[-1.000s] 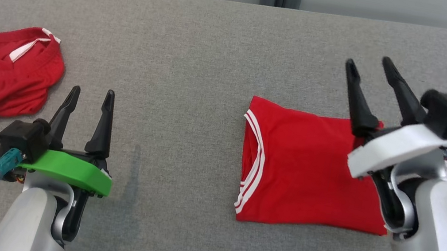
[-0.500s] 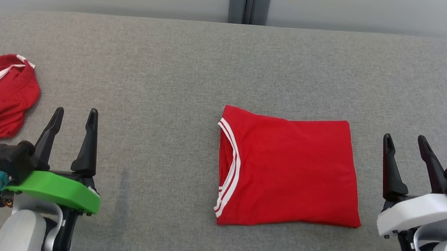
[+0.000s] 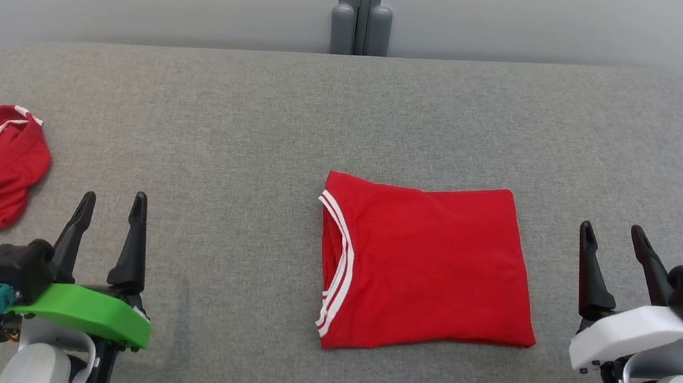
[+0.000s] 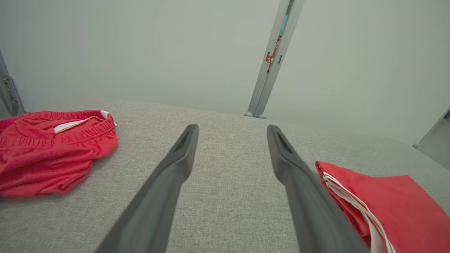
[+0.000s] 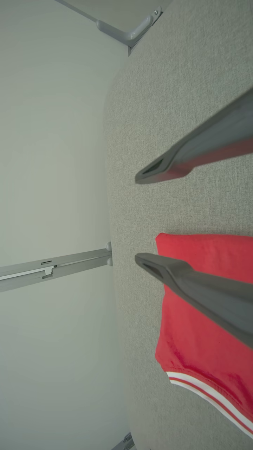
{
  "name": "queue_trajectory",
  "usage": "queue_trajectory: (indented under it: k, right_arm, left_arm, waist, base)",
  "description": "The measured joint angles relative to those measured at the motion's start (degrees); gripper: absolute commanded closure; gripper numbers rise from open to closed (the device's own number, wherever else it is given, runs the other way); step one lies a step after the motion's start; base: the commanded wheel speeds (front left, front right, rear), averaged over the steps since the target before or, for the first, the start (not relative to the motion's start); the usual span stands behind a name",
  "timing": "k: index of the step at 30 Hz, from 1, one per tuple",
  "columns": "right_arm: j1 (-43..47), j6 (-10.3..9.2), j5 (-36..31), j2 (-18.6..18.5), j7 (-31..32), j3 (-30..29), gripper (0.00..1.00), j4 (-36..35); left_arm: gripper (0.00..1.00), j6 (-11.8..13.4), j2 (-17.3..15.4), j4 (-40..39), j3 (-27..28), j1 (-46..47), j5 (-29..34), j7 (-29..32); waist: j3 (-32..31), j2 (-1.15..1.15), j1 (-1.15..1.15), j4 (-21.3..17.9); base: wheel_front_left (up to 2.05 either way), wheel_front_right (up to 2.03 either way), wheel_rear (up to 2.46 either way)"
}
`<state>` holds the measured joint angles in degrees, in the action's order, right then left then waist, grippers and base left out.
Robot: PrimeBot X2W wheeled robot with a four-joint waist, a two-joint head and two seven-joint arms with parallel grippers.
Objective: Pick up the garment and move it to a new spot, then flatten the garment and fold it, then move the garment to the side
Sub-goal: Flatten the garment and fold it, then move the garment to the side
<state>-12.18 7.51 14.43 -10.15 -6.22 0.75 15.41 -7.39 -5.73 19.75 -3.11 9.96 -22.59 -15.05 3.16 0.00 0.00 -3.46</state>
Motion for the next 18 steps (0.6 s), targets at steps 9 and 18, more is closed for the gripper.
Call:
queue_trajectory:
  k: [9, 18]
  right_arm:
    - [-0.1, 0.0, 0.9, 0.7, -0.2, 0.5, 0.0, 1.1]
    - [-4.1, 0.0, 1.8, 0.5, 4.5, 2.1, 0.0, 1.6]
  left_arm:
    - [0.0, 0.0, 0.1, -0.3, 0.5, -0.6, 0.0, 0.0]
    - [0.0, 0.0, 0.1, -1.1, 1.2, -0.7, 0.0, 0.0]
  waist:
    - [0.0, 0.0, 0.0, -0.2]
    - [1.1, 0.0, 0.0, -0.4]
  base:
    - [0.0, 0.0, 0.0]
    - [0.0, 0.0, 0.0]
